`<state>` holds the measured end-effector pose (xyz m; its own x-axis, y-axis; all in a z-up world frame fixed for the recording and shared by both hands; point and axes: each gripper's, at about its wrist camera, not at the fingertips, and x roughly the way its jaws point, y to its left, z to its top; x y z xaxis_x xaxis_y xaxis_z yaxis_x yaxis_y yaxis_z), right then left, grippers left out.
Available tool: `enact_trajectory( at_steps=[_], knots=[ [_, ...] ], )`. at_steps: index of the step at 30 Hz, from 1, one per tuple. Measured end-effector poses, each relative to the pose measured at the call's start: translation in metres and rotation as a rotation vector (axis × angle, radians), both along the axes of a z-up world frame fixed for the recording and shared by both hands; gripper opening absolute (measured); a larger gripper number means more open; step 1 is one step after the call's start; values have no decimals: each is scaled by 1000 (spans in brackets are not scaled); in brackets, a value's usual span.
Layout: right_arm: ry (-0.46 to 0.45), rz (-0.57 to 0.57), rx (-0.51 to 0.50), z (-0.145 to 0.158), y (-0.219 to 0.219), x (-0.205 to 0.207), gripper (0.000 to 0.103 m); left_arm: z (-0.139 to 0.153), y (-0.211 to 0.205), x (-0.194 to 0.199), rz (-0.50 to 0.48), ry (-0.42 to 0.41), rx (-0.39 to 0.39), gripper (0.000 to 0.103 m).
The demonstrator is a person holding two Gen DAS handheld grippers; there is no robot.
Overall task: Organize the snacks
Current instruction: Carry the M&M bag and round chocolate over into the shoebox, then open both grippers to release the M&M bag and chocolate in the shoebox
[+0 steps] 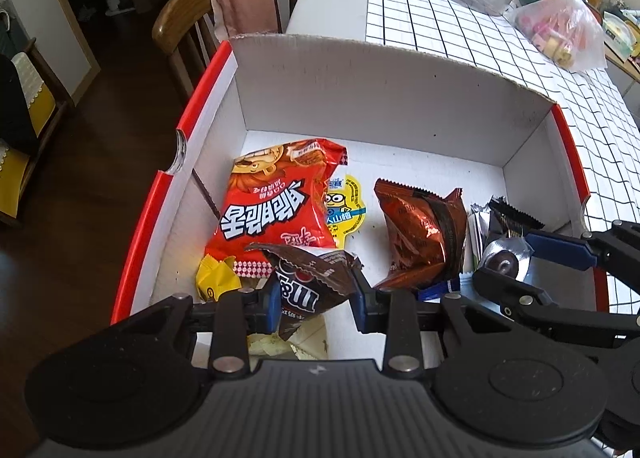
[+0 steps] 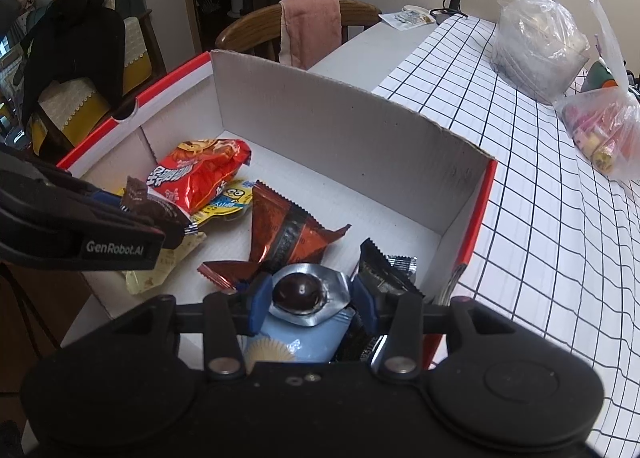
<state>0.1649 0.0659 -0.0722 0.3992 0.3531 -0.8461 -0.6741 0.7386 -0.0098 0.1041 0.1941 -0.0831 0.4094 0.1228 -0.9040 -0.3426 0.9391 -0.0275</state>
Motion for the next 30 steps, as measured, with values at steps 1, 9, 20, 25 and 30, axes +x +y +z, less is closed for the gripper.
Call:
enact_trajectory(
  at_steps=[1,9,20,25,30],
  knots=[
    [-5,-2,1,0,-1,-1,47,0,0,-1,0,1,0,33],
    [-9,-27,59,8,-10,-8,64,4,0,-9,6,-21,-6,54],
    [-18,-59,181,39,-34,-24,83,27,-10,-33,-3,-107,2,72],
    [-34,-87,254,57,-51,-34,85,40,-16,-47,-14,-147,-22,76],
    [-41,-109,316,72,-64,-42,89,55,-21,-61,-20,-192,-40,81]
  ],
)
